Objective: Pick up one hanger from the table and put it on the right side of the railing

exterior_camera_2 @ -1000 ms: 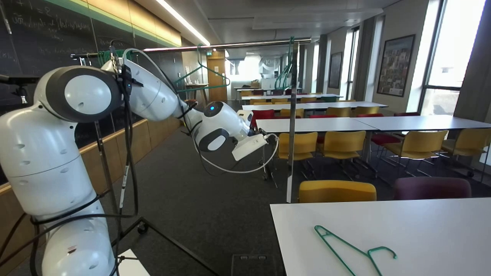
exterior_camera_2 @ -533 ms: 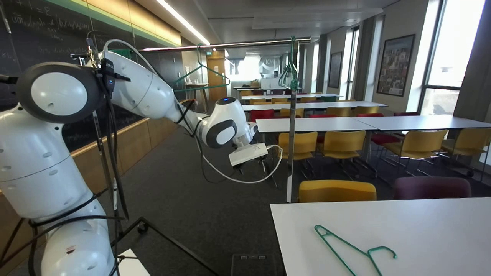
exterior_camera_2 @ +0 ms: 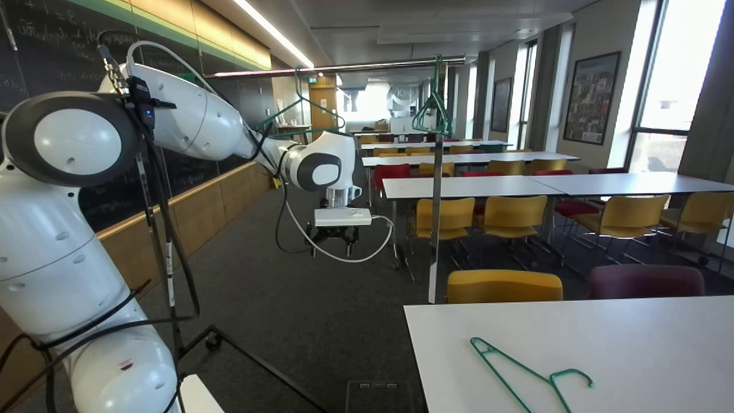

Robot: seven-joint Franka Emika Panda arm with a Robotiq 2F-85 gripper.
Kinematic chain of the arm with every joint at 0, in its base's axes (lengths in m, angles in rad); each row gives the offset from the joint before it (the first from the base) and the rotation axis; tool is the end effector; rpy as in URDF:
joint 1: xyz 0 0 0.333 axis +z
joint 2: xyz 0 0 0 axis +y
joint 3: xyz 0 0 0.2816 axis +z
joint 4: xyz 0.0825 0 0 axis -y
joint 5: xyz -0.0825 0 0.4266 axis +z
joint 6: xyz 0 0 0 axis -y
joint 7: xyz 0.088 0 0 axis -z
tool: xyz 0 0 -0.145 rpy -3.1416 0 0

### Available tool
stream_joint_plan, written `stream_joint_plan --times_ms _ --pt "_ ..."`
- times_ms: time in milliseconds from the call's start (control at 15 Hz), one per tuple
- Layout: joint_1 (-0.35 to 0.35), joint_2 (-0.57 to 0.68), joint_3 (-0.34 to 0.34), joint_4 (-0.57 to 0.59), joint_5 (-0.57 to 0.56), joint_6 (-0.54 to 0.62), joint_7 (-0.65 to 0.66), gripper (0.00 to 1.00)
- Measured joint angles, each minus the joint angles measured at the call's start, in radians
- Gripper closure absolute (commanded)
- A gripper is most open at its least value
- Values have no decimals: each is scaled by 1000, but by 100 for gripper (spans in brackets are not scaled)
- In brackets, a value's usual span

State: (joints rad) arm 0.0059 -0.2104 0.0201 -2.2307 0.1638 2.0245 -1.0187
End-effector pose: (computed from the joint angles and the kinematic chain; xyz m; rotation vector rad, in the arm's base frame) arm 0.5305 0.0287 0.3710 -2.6662 -1.4096 -0.1087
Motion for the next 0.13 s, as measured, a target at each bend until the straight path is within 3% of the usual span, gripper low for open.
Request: stream_joint_plan --times_ms 133 --pt "3 6 -2 -1 0 3 0 0"
